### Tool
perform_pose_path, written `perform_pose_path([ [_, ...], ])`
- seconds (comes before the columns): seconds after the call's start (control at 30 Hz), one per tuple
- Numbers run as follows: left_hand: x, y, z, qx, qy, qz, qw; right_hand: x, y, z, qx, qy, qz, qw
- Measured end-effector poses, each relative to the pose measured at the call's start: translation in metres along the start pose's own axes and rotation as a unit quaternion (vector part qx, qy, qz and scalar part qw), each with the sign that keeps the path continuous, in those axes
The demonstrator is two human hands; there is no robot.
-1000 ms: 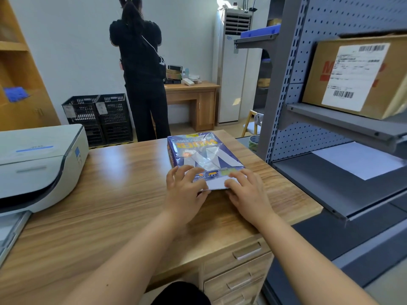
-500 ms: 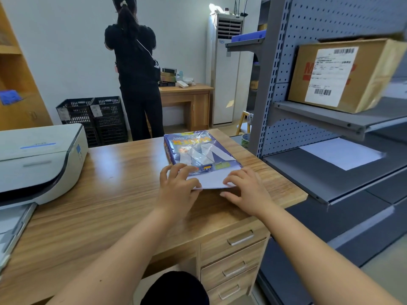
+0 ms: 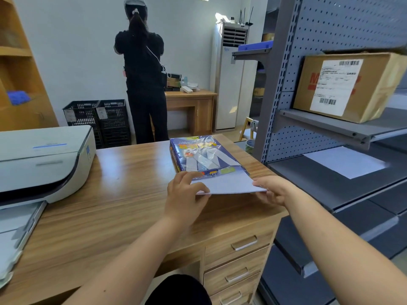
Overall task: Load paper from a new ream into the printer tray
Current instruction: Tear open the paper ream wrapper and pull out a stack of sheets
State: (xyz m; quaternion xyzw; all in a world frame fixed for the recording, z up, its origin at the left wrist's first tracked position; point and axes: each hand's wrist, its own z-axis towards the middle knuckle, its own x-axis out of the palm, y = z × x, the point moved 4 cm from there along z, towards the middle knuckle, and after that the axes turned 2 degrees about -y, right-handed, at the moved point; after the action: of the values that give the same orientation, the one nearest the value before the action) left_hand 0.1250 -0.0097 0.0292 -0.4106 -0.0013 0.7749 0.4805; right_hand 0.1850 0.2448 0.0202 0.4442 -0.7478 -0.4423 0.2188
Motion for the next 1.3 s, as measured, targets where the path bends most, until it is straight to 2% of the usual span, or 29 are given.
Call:
perform_pose_path([
  [0.07, -0.003, 0.004, 0.002, -0.088, 0.017, -0.108, 0.99, 0.0, 0.001, 0.004, 0.01, -0.006, 0.006, 1.0],
  [0.1, -0.006, 0.004, 0.003, -0.159, 0.036, -0.199, 0.966, -0.001, 0.003, 0.006, 0.006, -0.007, 0.009, 1.0],
  [0.13, -0.011, 0.001, 0.004, -0.248, 0.05, -0.327, 0.911, -0.002, 0.005, 0.005, -0.003, -0.009, 0.008, 1.0],
  [0.2, -0.016, -0.002, 0.008, -0.408, 0.032, -0.556, 0.723, -0.002, 0.009, 0.003, -0.031, -0.005, 0.006, 0.999],
  [0.23, -0.019, -0.002, 0.01, -0.462, 0.01, -0.615, 0.639, -0.002, 0.011, 0.002, -0.043, 0.0, 0.01, 0.999],
  [0.27, -0.021, 0.002, 0.011, -0.508, -0.008, -0.632, 0.586, -0.002, 0.013, 0.0, -0.053, 0.007, 0.018, 0.998],
  [0.3, -0.022, 0.009, 0.012, -0.543, -0.016, -0.63, 0.555, -0.002, 0.013, 0.001, -0.061, 0.013, 0.025, 0.998],
  [0.4, -0.019, 0.032, 0.013, -0.603, 0.032, -0.613, 0.509, -0.005, 0.01, 0.001, -0.07, 0.033, 0.034, 0.996],
  [0.5, -0.013, 0.037, 0.013, -0.615, 0.096, -0.61, 0.491, -0.011, 0.005, 0.002, -0.067, 0.042, 0.027, 0.997],
  [0.67, 0.006, 0.033, 0.011, -0.605, 0.184, -0.541, 0.553, -0.021, -0.001, 0.0, -0.055, 0.075, 0.026, 0.995],
  [0.87, 0.01, 0.035, 0.01, -0.594, 0.185, -0.529, 0.577, -0.028, -0.002, 0.0, -0.036, 0.086, 0.046, 0.995],
  [1.03, 0.004, 0.027, 0.003, -0.6, 0.177, -0.542, 0.561, -0.014, -0.012, 0.016, 0.02, 0.078, 0.219, 0.972],
  [1.1, 0.002, 0.023, 0.0, -0.605, 0.178, -0.545, 0.552, -0.005, -0.012, 0.015, 0.041, 0.086, 0.251, 0.963],
  [1.2, 0.001, 0.021, -0.002, -0.606, 0.183, -0.545, 0.55, -0.004, -0.011, 0.017, 0.023, 0.055, 0.139, 0.988],
  [1.3, 0.003, 0.027, 0.0, -0.599, 0.188, -0.542, 0.559, -0.004, -0.006, 0.013, -0.003, 0.054, 0.069, 0.996],
])
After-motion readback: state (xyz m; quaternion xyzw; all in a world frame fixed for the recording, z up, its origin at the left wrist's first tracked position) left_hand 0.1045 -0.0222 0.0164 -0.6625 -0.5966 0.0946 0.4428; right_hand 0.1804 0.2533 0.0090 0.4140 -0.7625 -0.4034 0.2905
